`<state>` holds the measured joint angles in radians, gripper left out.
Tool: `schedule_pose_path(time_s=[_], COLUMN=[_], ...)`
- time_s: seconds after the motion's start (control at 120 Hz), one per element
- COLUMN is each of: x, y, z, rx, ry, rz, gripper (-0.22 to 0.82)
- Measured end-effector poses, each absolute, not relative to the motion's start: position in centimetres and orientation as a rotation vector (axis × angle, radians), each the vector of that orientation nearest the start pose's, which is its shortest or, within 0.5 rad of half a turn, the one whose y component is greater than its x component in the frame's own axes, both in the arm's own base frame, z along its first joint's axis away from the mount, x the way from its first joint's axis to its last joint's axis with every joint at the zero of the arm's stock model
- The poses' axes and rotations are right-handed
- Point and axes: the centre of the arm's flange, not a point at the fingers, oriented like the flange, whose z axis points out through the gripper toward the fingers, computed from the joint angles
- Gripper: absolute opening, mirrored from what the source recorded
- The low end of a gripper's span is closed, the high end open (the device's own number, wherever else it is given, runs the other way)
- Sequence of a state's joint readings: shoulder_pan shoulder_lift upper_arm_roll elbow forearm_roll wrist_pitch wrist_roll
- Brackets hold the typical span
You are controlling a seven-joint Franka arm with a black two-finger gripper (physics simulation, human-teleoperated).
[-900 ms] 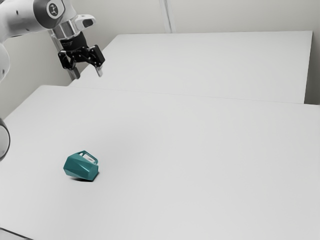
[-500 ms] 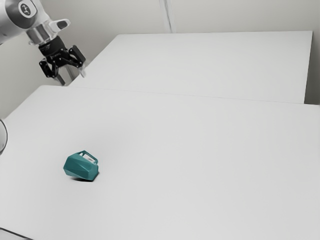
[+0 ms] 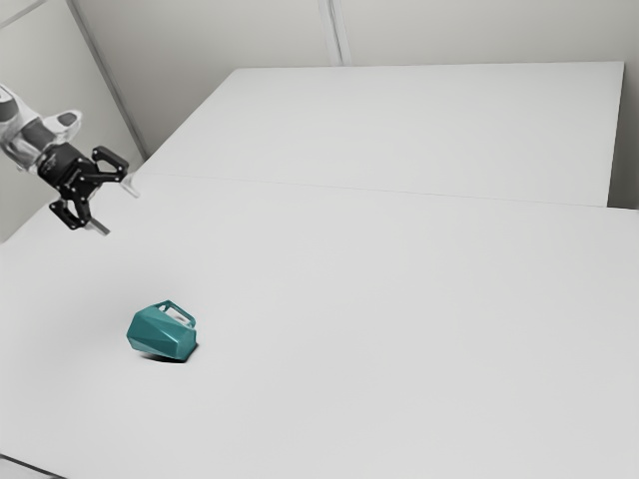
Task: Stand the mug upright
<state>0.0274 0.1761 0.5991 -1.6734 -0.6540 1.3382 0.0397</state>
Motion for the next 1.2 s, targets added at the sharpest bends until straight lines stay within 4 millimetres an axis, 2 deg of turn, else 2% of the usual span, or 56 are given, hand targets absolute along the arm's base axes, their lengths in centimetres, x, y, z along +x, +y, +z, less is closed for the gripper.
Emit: schedule_pose_path(time_s=[0.175, 0.383, 0.55, 0.9, 1.075, 1.2], x=[49.0, 47.7, 45.9, 45.6, 45.0, 44.6], y=[27.0, 27.8, 29.5, 30.7, 30.1, 29.7], z=[48.0, 43.0, 39.6, 35.5, 32.7, 31.6], rx=[2.273, 2.203, 2.131, 2.109, 2.096, 2.095], ry=[0.773, 0.796, 0.807, 0.726, 0.688, 0.659], rz=[-0.327, -0.368, -0.356, -0.300, -0.297, -0.282], gripper=[0.60, 0.60, 0.60, 0.60, 0.60, 0.60])
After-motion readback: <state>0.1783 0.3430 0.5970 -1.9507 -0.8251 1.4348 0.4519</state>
